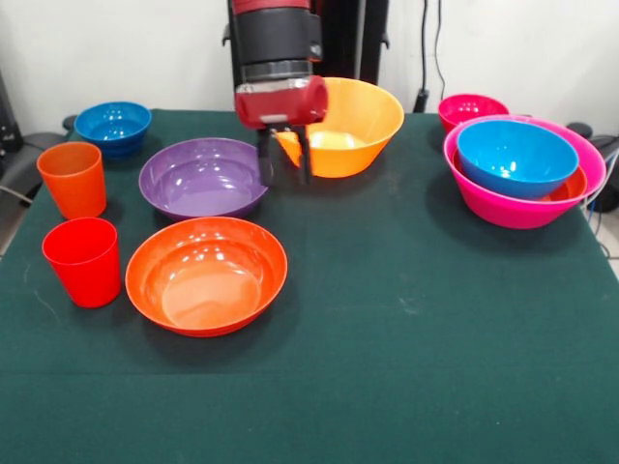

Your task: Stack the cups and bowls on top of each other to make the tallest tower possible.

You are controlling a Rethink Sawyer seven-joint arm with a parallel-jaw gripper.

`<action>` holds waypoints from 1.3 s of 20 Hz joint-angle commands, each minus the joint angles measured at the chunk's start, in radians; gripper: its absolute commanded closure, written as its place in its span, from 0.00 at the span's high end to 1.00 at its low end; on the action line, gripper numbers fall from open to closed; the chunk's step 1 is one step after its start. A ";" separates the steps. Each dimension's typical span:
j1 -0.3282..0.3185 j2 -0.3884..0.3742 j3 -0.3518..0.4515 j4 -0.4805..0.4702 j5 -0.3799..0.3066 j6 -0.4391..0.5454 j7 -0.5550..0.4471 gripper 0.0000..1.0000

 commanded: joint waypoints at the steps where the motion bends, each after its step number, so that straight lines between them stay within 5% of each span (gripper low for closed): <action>1: -0.029 -0.087 0.002 -0.003 -0.056 0.192 -0.125 1.00; 7: -0.014 -0.054 -0.035 -0.051 -0.087 0.192 -0.121 1.00; 10: 0.056 -0.007 -0.121 -0.090 -0.091 0.127 -0.078 1.00; 15: 0.164 0.103 -0.249 -0.167 -0.045 0.012 -0.035 1.00; 26: 0.249 0.178 -0.330 -0.171 0.019 -0.089 -0.003 1.00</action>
